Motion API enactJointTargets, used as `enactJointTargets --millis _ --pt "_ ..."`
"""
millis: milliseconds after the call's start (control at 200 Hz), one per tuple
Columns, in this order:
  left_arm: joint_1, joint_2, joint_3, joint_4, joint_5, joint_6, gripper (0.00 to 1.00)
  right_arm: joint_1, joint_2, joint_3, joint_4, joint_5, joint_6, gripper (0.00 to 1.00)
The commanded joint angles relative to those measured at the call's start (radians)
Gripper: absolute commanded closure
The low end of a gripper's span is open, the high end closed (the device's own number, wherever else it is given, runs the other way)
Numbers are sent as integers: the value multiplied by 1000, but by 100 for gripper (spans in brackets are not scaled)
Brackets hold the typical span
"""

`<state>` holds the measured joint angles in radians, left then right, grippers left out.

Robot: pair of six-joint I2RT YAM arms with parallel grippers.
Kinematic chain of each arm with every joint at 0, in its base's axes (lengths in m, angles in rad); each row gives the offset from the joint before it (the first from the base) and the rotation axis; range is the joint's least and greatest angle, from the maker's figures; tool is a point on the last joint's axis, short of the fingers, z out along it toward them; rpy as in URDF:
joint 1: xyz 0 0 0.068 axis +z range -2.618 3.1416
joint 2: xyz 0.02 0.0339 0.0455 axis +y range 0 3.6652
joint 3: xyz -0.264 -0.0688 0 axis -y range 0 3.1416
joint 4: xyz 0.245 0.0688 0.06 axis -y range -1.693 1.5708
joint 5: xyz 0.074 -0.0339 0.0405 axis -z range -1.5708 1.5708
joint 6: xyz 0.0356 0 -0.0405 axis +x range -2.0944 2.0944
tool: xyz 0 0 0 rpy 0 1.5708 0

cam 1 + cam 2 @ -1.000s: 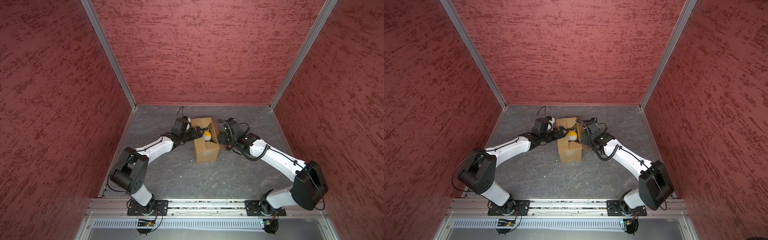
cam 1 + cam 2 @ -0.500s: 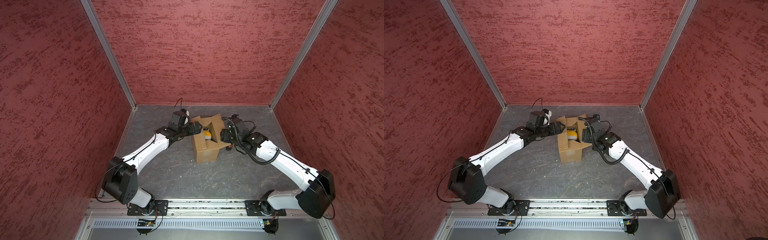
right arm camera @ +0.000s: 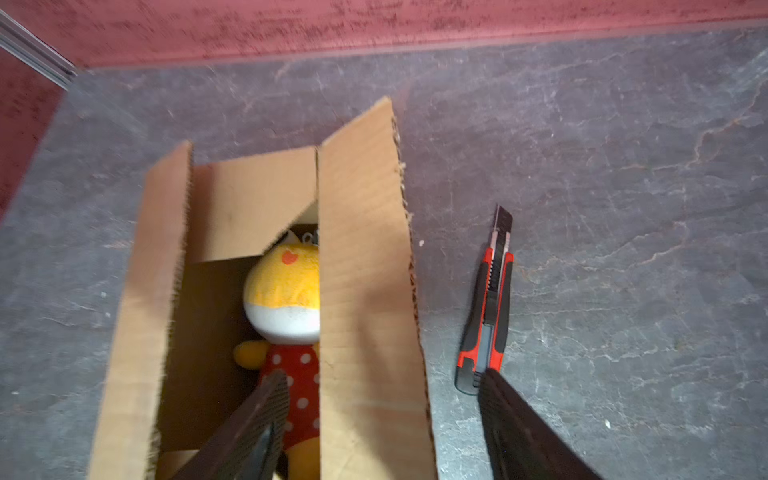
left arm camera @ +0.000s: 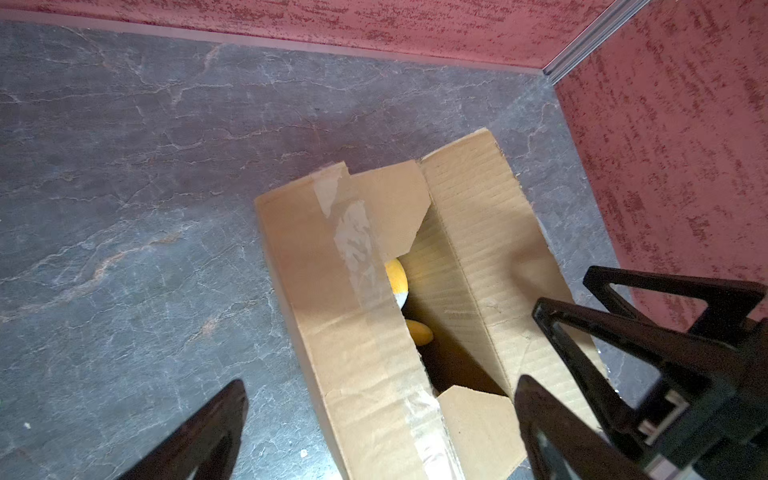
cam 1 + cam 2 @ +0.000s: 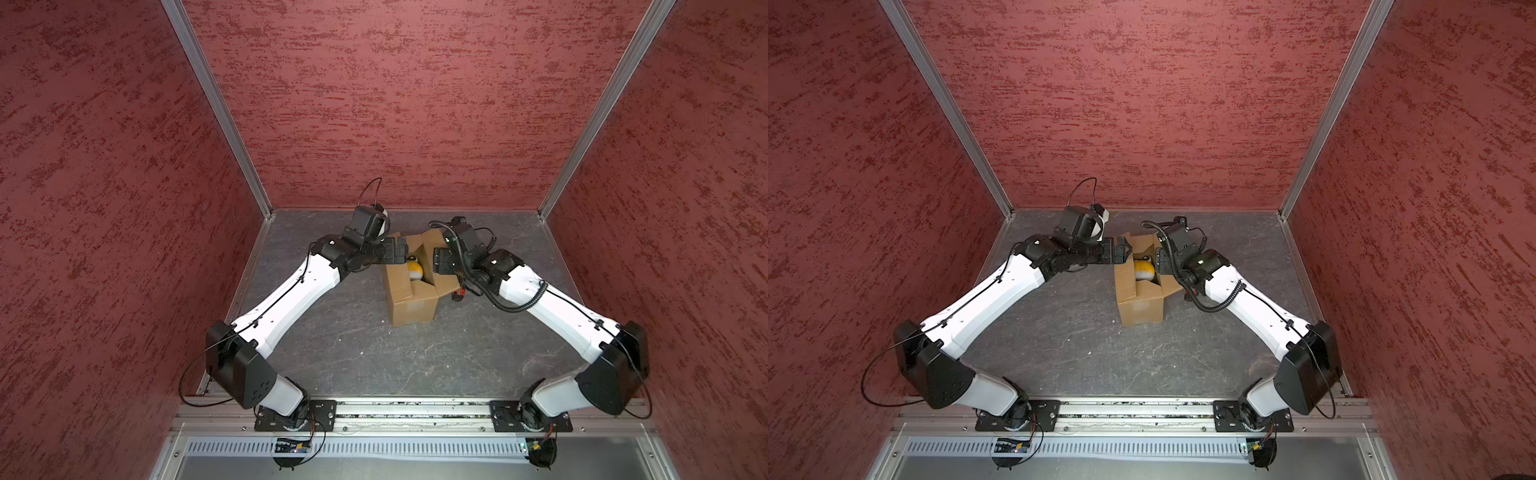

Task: Unpack the express box

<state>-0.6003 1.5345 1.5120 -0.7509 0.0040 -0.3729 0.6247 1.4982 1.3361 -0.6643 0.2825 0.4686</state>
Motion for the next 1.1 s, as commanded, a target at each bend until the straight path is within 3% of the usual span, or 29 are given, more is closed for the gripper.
enactJointTargets --millis 0,461,912,1097 --pt "-30 66 54 -124 -66 45 0 -25 -2 16 -10 13 -23 25" --pt "-99 244 286 -290 -159 62 0 -144 -40 -86 119 -272 -57 25" --pt "-145 375 470 -467 -315 83 0 -168 -39 -147 240 -399 -47 29" --pt "-151 409 486 -490 -340 84 0 -174 -40 -162 271 -417 -36 35"
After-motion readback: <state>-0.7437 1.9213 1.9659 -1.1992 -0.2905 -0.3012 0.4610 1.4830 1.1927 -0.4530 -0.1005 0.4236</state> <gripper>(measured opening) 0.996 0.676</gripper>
